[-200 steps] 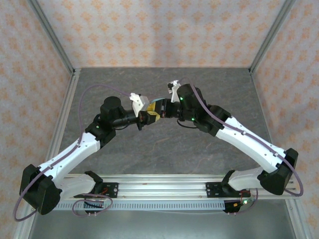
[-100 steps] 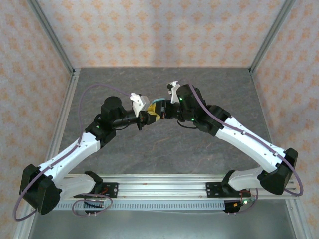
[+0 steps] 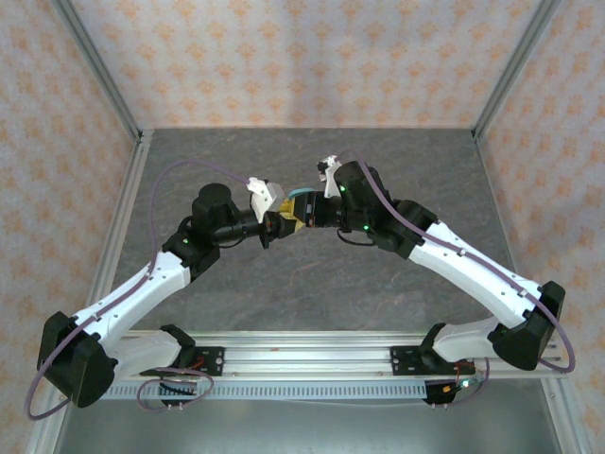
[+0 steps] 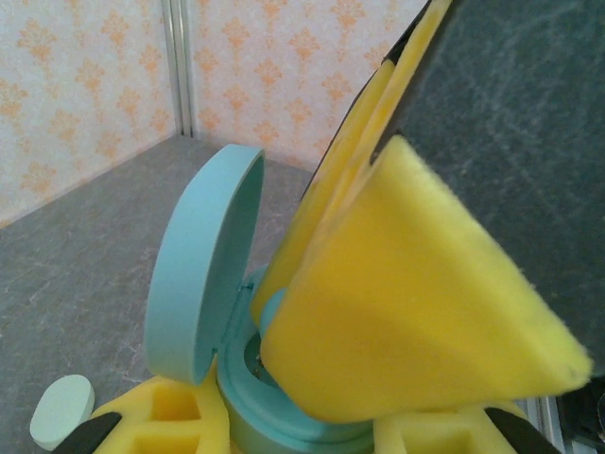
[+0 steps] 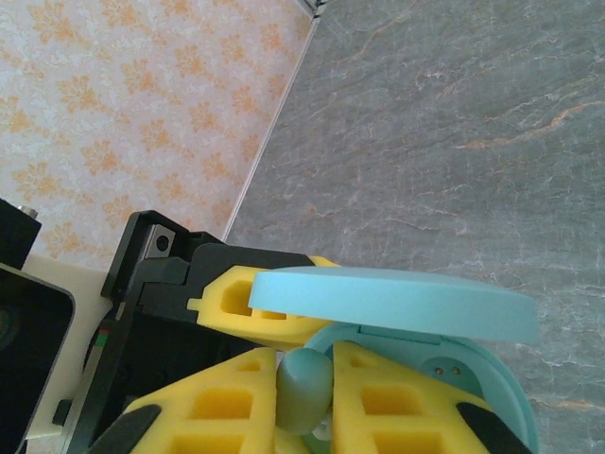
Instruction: Insert wireless bluetooth earbuds into charging case
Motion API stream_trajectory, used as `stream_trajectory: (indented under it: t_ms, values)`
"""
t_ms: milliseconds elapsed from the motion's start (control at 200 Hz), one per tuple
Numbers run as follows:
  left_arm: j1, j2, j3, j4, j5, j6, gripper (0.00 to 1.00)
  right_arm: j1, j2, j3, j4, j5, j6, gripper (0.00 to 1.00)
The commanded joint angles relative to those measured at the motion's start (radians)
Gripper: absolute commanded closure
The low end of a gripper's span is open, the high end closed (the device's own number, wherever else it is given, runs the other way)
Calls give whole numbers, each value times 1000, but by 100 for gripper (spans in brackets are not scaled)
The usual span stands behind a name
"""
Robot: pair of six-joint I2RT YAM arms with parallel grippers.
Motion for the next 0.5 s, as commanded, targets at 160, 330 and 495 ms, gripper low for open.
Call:
stream_trajectory:
  t_ms: [160, 330, 495]
  values:
    - [-8, -11, 29, 37, -18, 11, 92, 7, 1, 22, -78, 10, 8, 73]
    - [-7, -15, 28, 33, -19, 12, 92, 7, 0, 26, -83, 11, 6, 72]
    - [-7, -14, 28, 33, -19, 12, 92, 7, -3, 34, -95, 20, 6, 71]
